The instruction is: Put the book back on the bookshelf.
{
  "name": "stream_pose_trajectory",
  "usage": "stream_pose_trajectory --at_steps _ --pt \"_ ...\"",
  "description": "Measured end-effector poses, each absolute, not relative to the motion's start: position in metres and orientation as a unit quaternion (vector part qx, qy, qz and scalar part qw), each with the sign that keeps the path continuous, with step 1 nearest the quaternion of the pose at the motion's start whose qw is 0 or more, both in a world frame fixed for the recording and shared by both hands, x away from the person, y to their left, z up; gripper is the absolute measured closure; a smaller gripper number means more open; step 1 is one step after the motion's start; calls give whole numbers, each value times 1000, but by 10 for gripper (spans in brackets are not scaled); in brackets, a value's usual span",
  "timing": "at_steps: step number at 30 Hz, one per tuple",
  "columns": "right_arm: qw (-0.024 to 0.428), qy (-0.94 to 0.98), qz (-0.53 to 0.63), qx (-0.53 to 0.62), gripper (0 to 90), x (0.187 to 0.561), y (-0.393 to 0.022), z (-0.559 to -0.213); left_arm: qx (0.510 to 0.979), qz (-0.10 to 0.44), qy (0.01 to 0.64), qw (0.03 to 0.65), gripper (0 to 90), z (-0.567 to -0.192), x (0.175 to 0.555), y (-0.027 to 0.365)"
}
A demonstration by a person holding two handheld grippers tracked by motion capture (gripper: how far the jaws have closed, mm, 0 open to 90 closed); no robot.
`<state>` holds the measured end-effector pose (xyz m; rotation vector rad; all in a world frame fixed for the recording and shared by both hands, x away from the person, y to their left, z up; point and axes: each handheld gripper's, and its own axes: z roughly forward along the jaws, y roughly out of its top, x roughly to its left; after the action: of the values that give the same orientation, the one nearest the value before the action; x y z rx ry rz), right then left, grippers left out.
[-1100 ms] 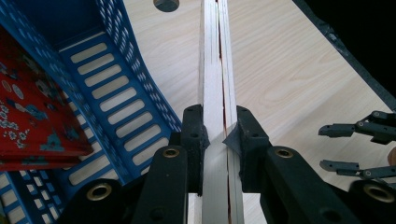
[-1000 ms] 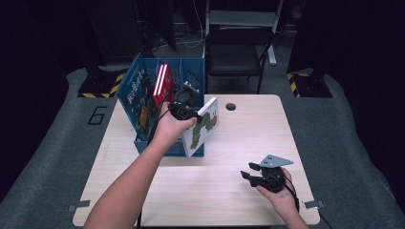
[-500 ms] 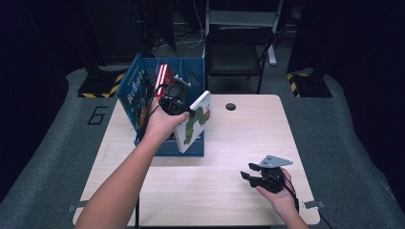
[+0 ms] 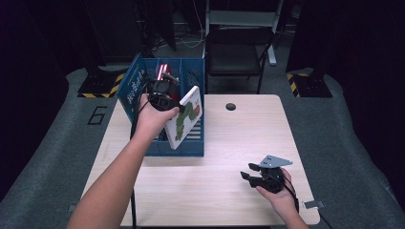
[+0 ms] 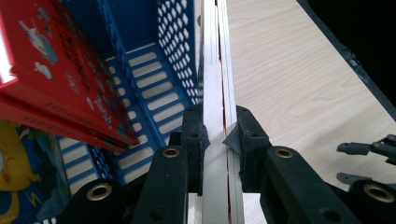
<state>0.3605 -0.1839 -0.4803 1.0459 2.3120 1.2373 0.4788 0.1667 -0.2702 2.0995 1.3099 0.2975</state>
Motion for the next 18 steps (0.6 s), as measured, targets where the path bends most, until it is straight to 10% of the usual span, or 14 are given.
stream_pose_trajectory --at_steps 18 --pt "158 808 439 360 491 360 -185 -478 780 132 532 303 769 -288 509 148"
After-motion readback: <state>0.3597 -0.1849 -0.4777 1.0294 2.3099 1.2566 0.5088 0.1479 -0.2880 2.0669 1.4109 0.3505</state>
